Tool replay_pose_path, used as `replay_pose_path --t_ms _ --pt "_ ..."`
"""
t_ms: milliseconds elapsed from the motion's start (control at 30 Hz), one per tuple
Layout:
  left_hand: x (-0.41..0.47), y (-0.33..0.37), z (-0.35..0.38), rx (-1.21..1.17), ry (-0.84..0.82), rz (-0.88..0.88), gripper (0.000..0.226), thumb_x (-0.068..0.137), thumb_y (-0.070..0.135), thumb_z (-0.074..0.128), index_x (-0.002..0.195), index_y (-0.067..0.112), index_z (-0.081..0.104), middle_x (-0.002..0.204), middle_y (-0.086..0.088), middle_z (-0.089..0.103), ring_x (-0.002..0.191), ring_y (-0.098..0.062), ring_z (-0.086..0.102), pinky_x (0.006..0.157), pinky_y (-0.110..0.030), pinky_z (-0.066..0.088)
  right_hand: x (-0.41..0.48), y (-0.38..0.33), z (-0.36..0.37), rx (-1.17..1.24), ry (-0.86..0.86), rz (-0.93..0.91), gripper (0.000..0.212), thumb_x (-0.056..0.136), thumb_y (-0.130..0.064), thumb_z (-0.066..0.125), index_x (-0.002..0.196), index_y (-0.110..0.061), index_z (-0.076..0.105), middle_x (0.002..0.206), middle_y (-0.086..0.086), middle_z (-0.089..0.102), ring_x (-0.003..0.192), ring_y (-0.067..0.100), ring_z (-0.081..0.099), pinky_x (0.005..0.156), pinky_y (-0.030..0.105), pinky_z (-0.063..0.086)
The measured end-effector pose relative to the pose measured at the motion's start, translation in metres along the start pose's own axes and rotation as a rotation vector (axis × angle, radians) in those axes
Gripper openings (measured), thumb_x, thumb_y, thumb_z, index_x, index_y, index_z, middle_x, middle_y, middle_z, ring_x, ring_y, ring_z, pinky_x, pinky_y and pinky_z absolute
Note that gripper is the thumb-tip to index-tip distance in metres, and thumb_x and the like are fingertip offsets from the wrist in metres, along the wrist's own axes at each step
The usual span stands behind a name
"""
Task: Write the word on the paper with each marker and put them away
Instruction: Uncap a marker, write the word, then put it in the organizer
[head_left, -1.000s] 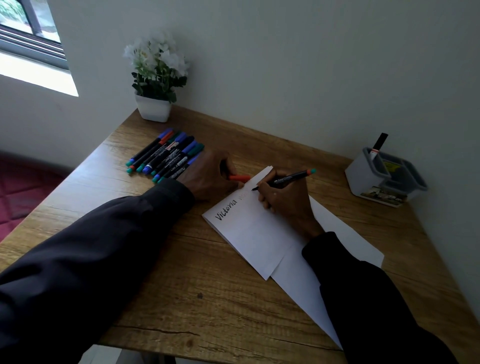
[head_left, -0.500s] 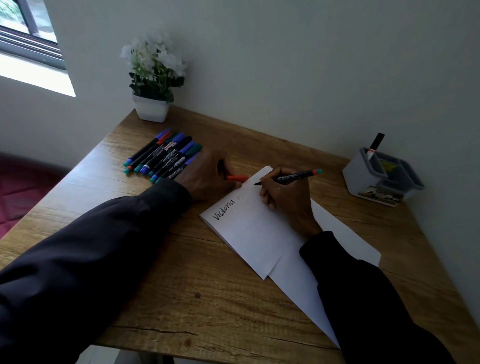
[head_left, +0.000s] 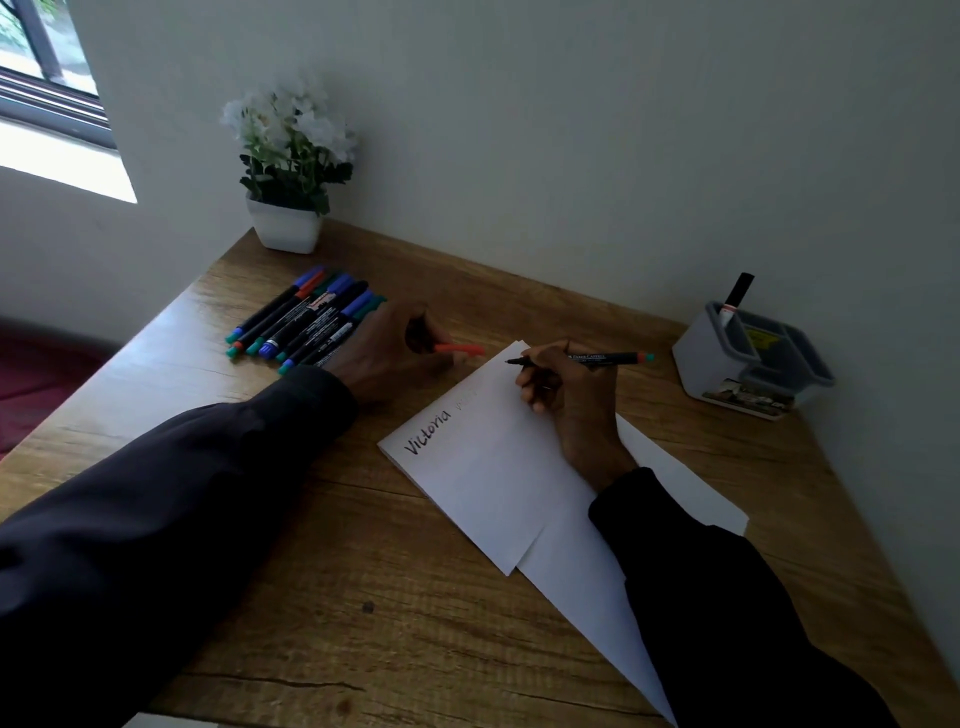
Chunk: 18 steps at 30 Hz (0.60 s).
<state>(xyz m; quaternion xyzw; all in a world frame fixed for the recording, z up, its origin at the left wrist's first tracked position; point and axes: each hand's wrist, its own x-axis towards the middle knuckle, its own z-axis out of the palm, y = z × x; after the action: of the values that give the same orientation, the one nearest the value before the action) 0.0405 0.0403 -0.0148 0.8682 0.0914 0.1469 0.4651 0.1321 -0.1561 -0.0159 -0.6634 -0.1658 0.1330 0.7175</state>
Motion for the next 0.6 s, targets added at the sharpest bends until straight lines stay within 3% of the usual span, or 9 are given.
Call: replay_pose_path --t_ms 133,433,600 --pt "0.000 0.002 -0.002 0.026 -0.022 -0.014 0.022 0.084 0.023 0.074 0.099 0.011 0.064 0.095 0.000 0.068 0.087 -0.012 0.065 0.080 -0.029 0.056 -0.001 0.000 -0.002 -0.042 -0.054 0.007 0.014 0.094 0.001 0.060 0.083 0.006 0.067 0.067 0.018 0.067 0.049 0.022 0.058 0.044 0.026 0.044" --pt "0.003 -0.004 -0.002 -0.081 0.010 -0.011 0.023 0.082 0.026 0.076 0.099 0.014 0.066 0.095 0.003 0.072 0.087 -0.003 0.068 0.076 -0.022 0.055 0.005 -0.003 -0.010 0.023 -0.094 -0.031 0.015 0.094 0.001 0.061 0.082 0.001 0.069 0.068 0.017 0.067 0.050 0.023 0.058 0.044 0.027 0.044" --pt "0.003 -0.003 -0.002 -0.202 -0.022 -0.039 0.022 0.083 0.021 0.074 0.102 0.014 0.065 0.096 0.001 0.074 0.091 -0.007 0.070 0.083 -0.027 0.056 0.005 0.000 -0.013 0.057 -0.169 -0.020 0.018 0.095 0.001 0.059 0.081 -0.002 0.071 0.070 0.017 0.066 0.054 0.025 0.058 0.046 0.027 0.044"
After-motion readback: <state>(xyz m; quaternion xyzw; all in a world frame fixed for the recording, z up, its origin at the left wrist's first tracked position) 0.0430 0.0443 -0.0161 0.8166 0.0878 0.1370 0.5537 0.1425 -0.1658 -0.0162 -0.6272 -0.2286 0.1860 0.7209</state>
